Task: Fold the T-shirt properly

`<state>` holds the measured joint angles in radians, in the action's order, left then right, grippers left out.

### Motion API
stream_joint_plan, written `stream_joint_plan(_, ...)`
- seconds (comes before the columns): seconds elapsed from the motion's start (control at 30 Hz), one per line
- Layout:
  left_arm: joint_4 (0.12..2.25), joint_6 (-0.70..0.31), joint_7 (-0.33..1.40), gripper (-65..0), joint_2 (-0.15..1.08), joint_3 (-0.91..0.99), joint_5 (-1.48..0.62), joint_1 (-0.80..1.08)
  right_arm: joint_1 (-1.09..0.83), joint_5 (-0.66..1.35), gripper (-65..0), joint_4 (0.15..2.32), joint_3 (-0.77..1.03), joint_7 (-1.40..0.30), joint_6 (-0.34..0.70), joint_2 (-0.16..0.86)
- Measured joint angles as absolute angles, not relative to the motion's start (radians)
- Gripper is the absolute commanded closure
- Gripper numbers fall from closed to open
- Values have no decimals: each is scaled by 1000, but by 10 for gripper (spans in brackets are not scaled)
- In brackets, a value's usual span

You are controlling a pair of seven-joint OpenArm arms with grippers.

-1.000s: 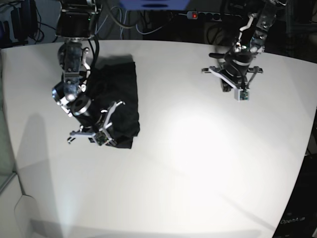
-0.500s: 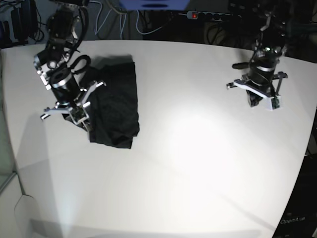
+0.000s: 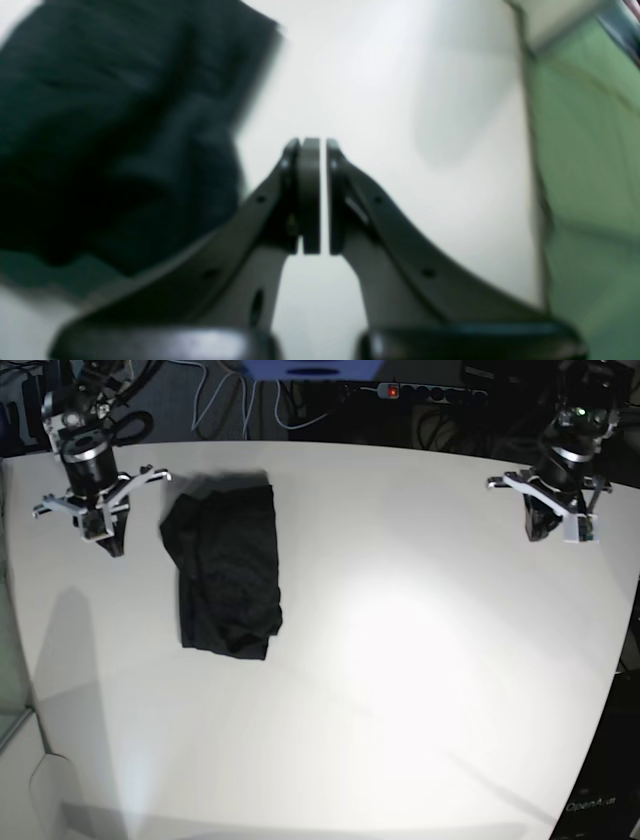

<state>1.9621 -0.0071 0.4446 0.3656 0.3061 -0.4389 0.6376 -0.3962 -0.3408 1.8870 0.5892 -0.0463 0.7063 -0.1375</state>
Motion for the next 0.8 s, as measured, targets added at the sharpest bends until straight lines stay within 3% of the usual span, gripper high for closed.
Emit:
stream_joint_plan(0.33,1982,-295,441,0,227,550,-405,778,-395,-339,0,1886,802,-41,706,-164)
stream_joint_plan(0.63,1982,-462,439,0,24,556,-62,807,-450,-335,0,1830,868,-42,707,-164)
stream_joint_plan(0.8,1959,-667,430,0,-139,564,166,813,-449,-333,0,1751,922,-39,706,-164)
